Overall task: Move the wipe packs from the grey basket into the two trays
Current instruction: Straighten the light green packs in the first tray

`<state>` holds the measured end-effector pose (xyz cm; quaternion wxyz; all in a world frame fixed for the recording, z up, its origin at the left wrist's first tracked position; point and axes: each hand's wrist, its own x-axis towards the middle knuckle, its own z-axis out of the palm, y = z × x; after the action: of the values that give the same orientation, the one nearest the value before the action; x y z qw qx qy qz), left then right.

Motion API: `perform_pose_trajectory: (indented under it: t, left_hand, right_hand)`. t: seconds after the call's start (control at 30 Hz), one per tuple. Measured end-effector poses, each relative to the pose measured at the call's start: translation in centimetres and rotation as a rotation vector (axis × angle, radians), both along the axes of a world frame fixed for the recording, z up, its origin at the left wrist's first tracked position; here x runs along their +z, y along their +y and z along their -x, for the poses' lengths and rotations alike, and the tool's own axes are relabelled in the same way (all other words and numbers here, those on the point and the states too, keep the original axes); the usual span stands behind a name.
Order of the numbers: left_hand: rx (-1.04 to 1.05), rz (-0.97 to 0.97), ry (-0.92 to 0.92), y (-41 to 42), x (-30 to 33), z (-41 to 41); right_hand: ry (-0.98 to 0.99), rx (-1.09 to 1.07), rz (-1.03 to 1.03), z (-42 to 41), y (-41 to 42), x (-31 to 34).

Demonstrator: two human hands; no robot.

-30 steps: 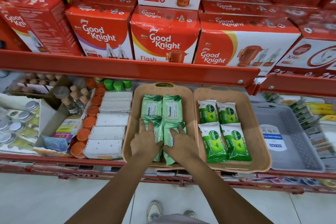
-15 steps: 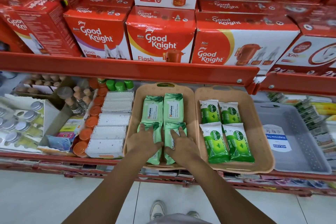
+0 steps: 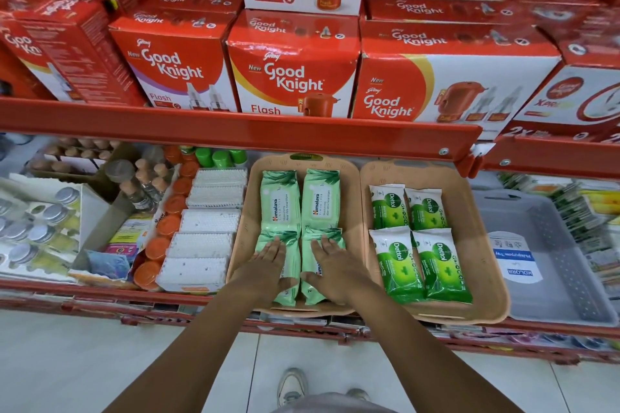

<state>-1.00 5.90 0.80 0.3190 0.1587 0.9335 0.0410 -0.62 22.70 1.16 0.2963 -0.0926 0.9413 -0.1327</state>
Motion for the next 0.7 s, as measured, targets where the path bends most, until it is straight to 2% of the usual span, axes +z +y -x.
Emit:
perform_pose_trajectory:
  t: [0.3, 0.5, 0.7]
  left_hand:
    - [0.040, -0.091, 0.143, -0.7, -2.0, -0.4]
    - [0.073, -0.058, 0.146, -0.2, -1.6, -0.7]
    - [0.127, -0.065, 0.231, 1.3, 0.8, 2.6]
  right_hand:
    - [0.032, -0.022, 0.005, -0.1, -0.6, -0.8]
    - [0.024, -0.012, -0.003, -0.1, -0.4, -0.3]
    - [0.176, -0.035, 0.046, 4.0, 0.3, 2.3]
